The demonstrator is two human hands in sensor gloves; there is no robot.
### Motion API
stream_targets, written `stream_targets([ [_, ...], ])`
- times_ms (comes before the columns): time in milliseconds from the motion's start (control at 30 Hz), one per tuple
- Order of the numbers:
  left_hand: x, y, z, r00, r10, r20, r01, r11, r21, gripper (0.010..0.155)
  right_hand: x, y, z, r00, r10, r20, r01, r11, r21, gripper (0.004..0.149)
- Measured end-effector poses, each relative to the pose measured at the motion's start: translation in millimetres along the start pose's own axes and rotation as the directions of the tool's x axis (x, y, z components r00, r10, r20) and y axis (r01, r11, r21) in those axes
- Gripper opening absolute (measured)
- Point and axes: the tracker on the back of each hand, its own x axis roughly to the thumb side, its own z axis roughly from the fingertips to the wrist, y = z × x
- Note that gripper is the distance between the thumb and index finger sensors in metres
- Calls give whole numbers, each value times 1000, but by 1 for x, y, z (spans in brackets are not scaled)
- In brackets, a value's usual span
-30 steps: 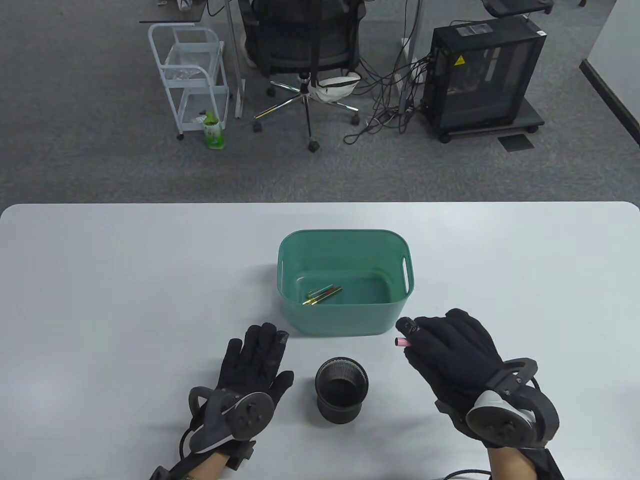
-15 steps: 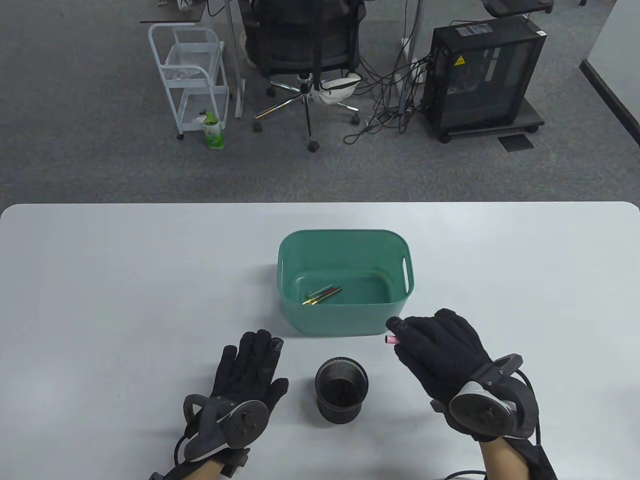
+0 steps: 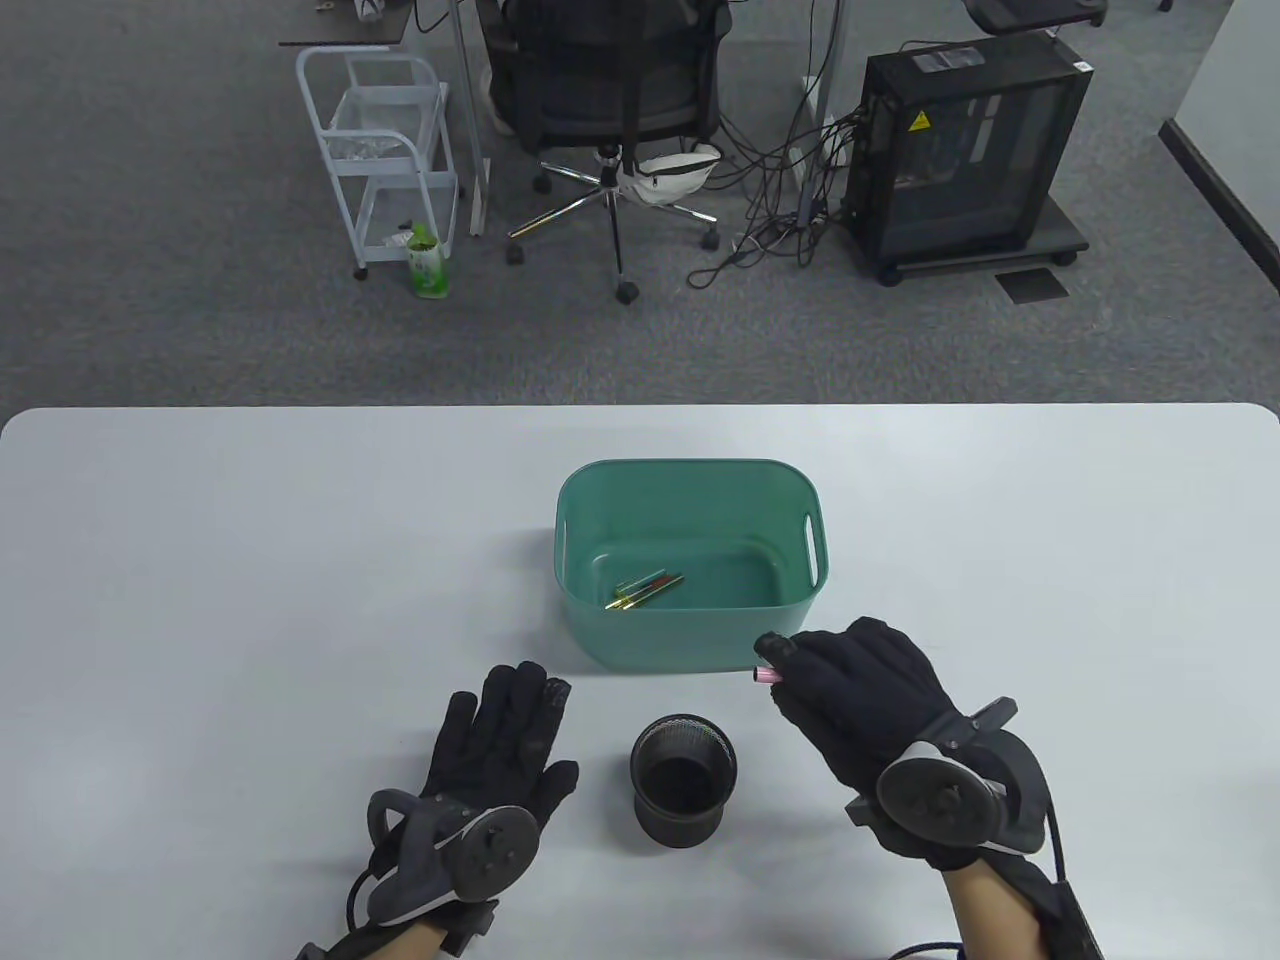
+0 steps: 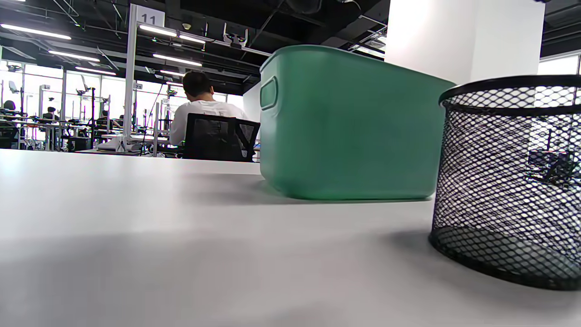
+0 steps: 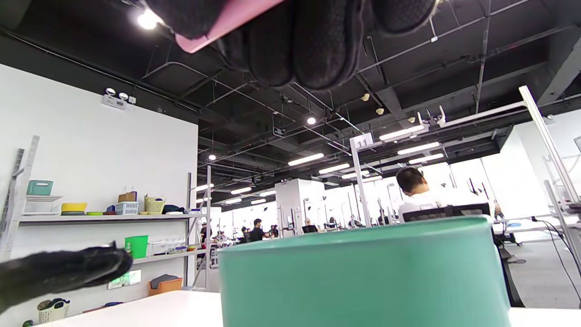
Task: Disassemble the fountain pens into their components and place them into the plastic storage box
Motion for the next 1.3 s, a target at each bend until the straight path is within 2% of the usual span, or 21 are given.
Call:
stream_targets([
  [133, 2, 0, 0, 1000, -7, 12, 7, 1000, -1, 71, -8, 11, -16, 999, 2, -32, -1, 999, 48, 45],
  [400, -1, 3, 2, 1000, -1, -9, 1, 1000, 12, 71, -21, 40, -65, 995, 31, -93, -18, 990, 140, 45],
  [633, -2, 3, 2, 1000, 4, -12, -4, 1000, 6, 71, -26, 67, -91, 990, 48, -134, -16, 974, 226, 45],
  [900, -3, 4, 2, 1000, 5, -17, -5, 1000, 2, 72, -32, 91, -97, 985, 61, -159, -11, 955, 298, 45],
  [1300, -3, 4, 1, 1000, 8, -19, -8, 1000, -11, 72, -32, 107, -94, 987, 88, -135, -37, 939, 341, 45],
])
